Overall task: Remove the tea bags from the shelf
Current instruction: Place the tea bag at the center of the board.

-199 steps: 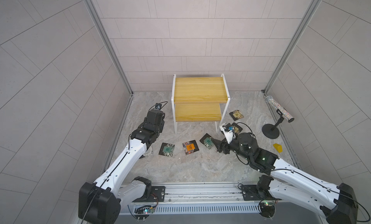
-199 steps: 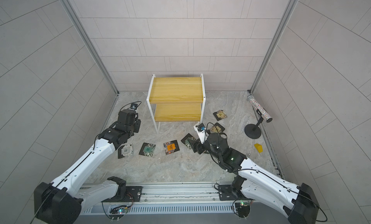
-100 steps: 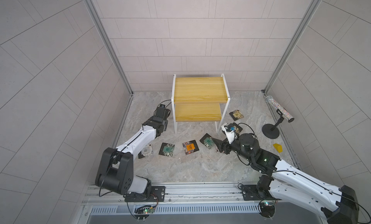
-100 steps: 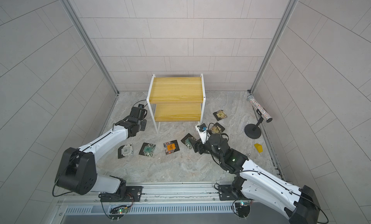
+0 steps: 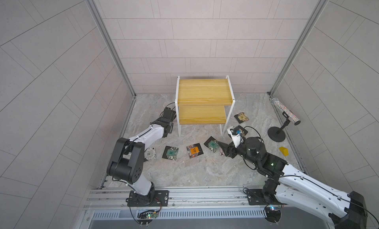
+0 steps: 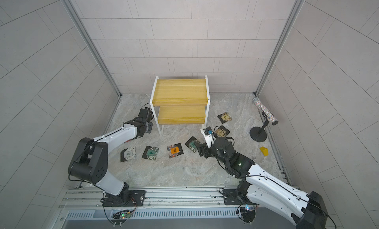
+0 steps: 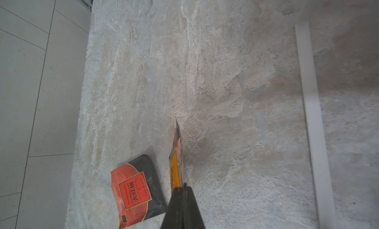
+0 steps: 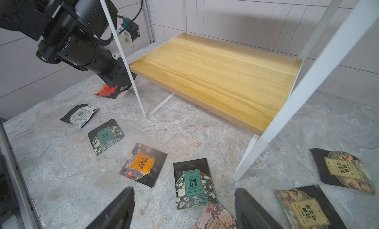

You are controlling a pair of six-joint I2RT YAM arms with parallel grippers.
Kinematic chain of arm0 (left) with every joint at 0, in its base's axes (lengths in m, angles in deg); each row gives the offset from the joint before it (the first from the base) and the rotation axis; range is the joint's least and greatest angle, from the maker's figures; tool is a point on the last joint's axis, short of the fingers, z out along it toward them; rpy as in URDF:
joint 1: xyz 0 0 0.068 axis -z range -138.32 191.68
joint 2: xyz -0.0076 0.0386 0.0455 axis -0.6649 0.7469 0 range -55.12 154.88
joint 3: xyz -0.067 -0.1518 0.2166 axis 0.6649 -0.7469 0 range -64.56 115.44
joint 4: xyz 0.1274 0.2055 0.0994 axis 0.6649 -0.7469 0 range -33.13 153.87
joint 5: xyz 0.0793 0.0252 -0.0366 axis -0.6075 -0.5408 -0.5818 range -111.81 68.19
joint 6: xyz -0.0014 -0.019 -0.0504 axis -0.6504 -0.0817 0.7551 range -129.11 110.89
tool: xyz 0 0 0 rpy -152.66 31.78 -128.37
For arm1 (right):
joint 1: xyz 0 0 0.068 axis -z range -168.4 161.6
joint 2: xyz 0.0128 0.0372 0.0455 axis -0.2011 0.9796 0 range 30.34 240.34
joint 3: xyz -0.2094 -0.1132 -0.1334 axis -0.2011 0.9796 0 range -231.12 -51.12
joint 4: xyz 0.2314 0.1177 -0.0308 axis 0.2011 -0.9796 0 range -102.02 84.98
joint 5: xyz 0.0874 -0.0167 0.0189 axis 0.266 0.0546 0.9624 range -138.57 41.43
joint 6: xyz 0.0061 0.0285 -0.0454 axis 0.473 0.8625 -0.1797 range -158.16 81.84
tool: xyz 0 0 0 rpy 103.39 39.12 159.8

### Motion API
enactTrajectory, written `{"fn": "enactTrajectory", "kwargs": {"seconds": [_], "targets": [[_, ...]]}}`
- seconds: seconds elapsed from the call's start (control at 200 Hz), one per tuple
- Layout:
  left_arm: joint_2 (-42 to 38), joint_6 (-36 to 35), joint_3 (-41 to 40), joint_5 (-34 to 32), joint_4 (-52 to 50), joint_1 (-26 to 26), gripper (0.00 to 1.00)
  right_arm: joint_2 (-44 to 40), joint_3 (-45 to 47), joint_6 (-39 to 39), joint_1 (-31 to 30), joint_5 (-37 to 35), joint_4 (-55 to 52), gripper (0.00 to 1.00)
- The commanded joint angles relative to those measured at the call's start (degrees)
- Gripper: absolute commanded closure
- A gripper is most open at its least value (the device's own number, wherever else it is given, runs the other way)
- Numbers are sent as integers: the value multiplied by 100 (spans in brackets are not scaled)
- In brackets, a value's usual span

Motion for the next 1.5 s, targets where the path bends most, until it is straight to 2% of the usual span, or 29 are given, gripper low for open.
{"fn": "enactTrajectory", "kwargs": {"seconds": [0.0, 0.305, 0.415, 0.615, 0.675, 0.886, 1.151, 1.291, 1.496], "targets": [[86, 119, 136, 137, 83, -31, 96, -74, 71, 56, 21, -92, -77, 20], [4, 57, 163, 653, 50, -17, 85, 64, 32, 56, 21, -79, -34, 20], [-68, 110, 148, 752, 13, -18, 78, 135, 1, 56, 20, -40, 12, 20], [-213, 104, 87, 848, -31, -15, 74, 214, -13, 56, 21, -6, 67, 20], [-290, 112, 53, 863, -27, -19, 69, 245, -7, 55, 21, -4, 81, 20], [-473, 145, 0, 884, -92, -19, 68, 319, -3, 91, 21, 44, 168, 20], [-986, 268, -162, 797, -269, -19, 62, 314, 15, 94, 21, 43, 199, 20], [-1396, 371, -227, 645, -387, -19, 54, 337, -2, 82, 21, 66, 193, 20], [-2019, 420, -336, 650, -547, -28, 51, 383, -126, 89, 32, 94, 148, 20]]}}
